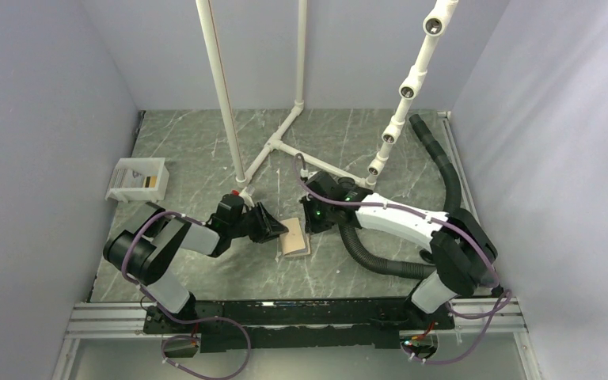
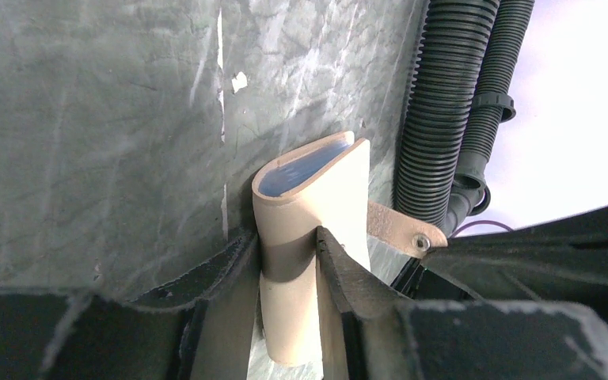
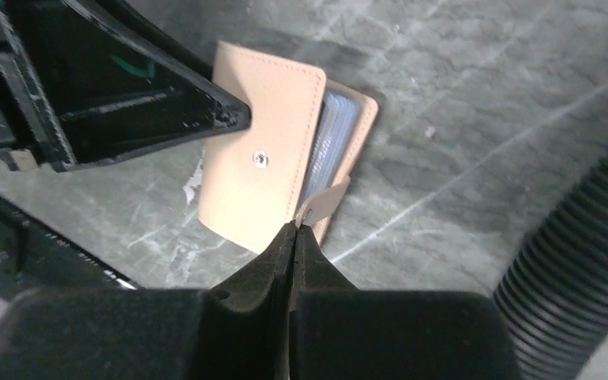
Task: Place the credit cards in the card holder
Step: Close the card holder at the center of the board.
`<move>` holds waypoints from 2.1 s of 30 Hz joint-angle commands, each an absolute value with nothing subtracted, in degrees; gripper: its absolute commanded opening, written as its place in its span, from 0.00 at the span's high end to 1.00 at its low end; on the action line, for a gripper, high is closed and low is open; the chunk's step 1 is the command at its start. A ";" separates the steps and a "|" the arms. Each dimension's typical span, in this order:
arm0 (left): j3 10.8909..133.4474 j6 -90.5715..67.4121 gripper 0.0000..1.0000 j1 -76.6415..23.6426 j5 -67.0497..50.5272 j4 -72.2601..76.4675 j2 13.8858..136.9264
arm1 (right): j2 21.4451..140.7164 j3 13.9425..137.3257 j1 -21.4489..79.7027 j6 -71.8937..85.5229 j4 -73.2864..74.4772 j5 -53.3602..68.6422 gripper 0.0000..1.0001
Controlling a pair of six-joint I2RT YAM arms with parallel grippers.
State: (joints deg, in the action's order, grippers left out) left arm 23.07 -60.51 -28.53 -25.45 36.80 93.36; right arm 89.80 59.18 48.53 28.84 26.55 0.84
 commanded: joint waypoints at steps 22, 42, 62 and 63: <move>22.11 -61.09 0.65 -29.79 -26.63 39.01 94.06 | 95.37 51.30 38.14 22.00 1.31 34.77 1.00; 22.49 -62.73 0.72 -29.88 -28.18 40.97 93.66 | 98.97 51.82 38.14 20.43 -1.67 37.84 1.00; 22.93 -63.19 0.79 -30.78 -28.60 40.31 90.76 | 102.26 49.91 37.60 21.13 -8.45 43.24 1.00; 22.94 -63.26 0.80 -30.89 -28.61 40.39 90.78 | 102.50 49.92 37.62 21.16 -8.77 43.24 1.00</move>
State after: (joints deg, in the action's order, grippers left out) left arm 22.72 -62.19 -29.12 -25.67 37.80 92.95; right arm 100.64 49.82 36.75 21.91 -2.68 40.62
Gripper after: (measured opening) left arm 0.261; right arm 0.007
